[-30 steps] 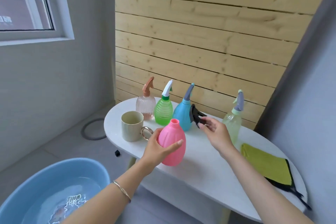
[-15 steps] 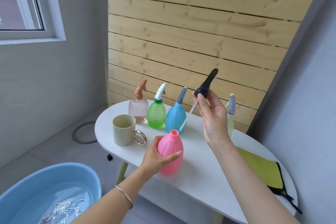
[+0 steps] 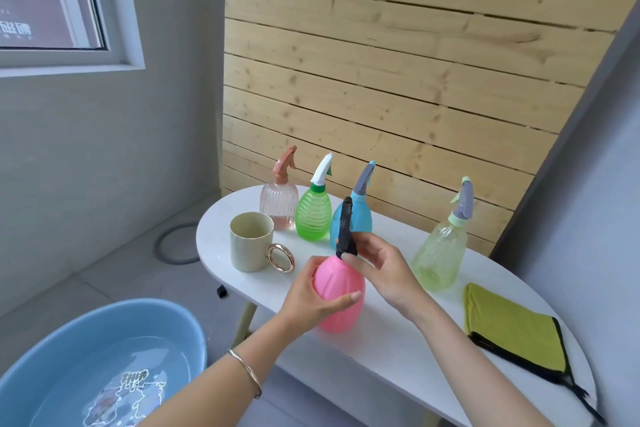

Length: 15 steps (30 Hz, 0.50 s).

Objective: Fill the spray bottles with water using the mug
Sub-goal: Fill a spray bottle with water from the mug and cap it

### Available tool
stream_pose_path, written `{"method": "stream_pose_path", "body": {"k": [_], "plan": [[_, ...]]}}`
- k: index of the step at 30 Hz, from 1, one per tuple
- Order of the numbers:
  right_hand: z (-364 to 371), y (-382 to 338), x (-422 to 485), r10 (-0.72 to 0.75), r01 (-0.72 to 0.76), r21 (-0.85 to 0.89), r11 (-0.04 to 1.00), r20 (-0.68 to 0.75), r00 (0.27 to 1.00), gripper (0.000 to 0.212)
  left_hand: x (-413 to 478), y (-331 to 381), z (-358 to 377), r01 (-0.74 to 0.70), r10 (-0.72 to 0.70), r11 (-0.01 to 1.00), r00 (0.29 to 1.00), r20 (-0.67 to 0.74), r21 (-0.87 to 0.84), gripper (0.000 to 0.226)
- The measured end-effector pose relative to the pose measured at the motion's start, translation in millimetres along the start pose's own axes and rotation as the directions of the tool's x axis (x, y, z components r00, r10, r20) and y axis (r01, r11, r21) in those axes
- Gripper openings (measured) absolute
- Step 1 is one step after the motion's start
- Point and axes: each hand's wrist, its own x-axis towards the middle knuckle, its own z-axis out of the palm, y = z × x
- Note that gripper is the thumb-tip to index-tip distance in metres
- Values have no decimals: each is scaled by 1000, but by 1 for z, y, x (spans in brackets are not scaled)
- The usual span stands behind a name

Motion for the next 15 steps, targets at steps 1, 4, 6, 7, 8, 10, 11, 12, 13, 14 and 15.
{"method": "stream_pose_path", "body": {"k": [1,4,6,7,8,10,11,12,13,14,15], "plan": [[-1,0,-1,6,-6,1,1000,12,1000,31,1,0,0,-3,3,1000,1000,0,2,82],[-1,0,1,23,-24,36,999,22,1000,34,2,-2,-1,-2,2,1000,1000,-2,6,82],[0,3,-1,37,-37,81,996,2,999,34,1,-3,-2,2,-2,1000,1000,-4,17,84],[1,5,-2,48,-46,111,993,-19,999,33,0,-4,-2,1,-1,1000,1000,-5,23,84],[2,6,-3,60,-53,143,988,-41,997,32,0,-4,-2,-2,2,1000,1000,-3,25,83],[3,7,-4,65,-48,171,984,-94,994,32,1,-3,-2,-6,6,1000,1000,8,21,77],[4,7,-3,56,-36,157,987,-125,991,32,2,-3,-2,-6,6,1000,1000,16,17,73],[6,8,-2,48,-27,133,991,-163,985,32,3,-3,-1,-6,6,1000,1000,25,16,71],[9,8,0,41,-20,105,994,-207,978,31,3,-3,-1,-10,9,1000,999,32,19,70],[12,9,0,40,-20,78,997,-252,967,31,3,-4,-1,-12,11,1000,999,37,19,70],[16,9,0,38,-22,56,998,-295,955,31,3,-4,-1,-13,13,1000,999,37,16,71]]}}
